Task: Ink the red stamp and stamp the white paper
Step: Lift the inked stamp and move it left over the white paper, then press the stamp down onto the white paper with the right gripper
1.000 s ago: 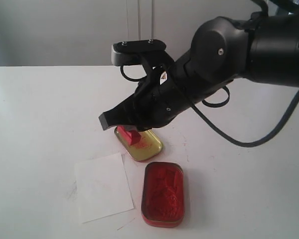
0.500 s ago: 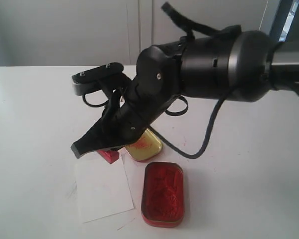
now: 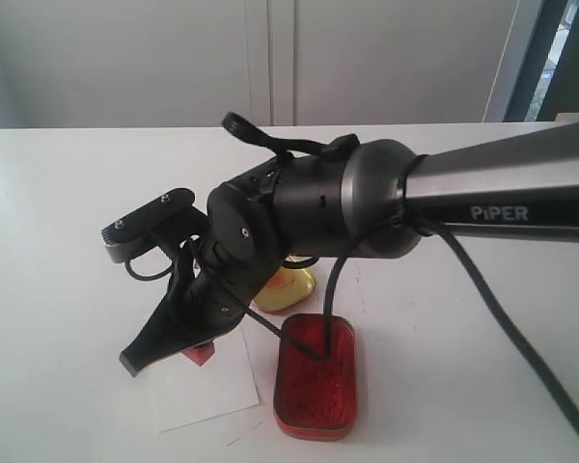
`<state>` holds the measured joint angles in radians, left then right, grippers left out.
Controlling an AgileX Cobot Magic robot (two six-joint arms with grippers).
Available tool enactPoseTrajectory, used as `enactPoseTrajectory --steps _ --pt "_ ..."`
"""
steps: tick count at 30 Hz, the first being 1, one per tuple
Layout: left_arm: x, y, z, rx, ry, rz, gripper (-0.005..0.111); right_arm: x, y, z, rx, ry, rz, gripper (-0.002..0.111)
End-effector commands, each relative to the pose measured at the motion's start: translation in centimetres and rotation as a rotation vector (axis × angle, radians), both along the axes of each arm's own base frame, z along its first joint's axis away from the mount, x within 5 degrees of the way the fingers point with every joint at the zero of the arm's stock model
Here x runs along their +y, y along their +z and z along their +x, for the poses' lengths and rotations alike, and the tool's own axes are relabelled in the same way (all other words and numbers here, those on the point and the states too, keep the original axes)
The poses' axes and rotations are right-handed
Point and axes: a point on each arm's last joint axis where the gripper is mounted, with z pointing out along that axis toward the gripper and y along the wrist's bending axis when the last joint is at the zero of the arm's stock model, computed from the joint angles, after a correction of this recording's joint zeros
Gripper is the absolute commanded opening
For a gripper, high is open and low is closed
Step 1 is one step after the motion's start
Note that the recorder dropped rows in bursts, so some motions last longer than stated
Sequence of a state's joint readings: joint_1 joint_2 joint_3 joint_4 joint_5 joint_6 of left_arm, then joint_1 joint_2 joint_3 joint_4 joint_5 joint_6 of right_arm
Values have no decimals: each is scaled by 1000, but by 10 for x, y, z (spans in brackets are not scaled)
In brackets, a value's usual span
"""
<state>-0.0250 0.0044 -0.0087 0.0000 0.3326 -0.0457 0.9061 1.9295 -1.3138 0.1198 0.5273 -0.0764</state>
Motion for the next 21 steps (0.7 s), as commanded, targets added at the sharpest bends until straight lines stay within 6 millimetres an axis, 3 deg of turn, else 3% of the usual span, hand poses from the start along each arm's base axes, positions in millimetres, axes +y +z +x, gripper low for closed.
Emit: enactPoseTrajectory --steps 1,9,21 --pt "0 -3 0 9 3 -2 0 3 -8 4 -33 16 -4 0" --pt "0 -3 0 9 3 -2 0 7 -27 7 -26 14 -17 0" --pt "0 -3 0 9 3 -2 0 9 -31 9 -37 11 -5 0"
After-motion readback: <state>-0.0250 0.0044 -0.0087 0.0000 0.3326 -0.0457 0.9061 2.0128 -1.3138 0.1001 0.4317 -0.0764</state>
